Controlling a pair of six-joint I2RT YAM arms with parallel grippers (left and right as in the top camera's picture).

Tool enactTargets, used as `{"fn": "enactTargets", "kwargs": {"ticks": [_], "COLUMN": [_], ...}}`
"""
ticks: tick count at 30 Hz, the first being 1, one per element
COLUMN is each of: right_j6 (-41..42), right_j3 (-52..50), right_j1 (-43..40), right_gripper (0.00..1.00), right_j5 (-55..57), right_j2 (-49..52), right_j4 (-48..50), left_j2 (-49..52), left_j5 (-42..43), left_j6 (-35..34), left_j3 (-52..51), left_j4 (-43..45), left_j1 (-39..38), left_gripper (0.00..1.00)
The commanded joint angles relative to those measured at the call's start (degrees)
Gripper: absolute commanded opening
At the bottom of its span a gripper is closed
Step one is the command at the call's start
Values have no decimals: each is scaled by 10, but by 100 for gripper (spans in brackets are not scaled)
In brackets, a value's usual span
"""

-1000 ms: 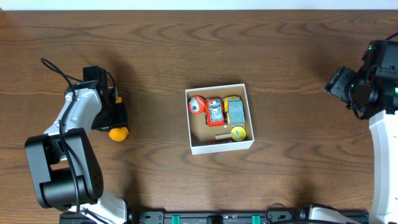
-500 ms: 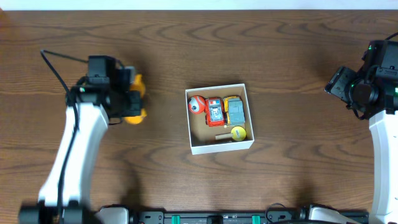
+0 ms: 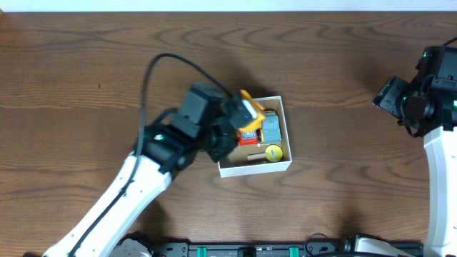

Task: Pack container
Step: 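Carry the orange toy over the box and lower it inside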

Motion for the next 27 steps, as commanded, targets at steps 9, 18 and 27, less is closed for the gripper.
{"fn": "enactTargets", "kwargs": {"ticks": [9,18,27], "right_j6": [-7,-9,-12], "right_j3": [-1,-1,-1], "right_j1": [-3,-3,-3], "right_gripper": [71,71,71], "right_j5": [0,0,0], "right_j2": [1,1,1], "right_j4": [-2,-2,-2], "left_j2": [169,194,149], "left_j5": [2,-8,-35], "left_j6": [27,27,27], "left_j3": [7,6,7], "left_j4": [3,-3,-16], "left_j1": [-71,-71,-71], "left_gripper": [6,63,71]}}
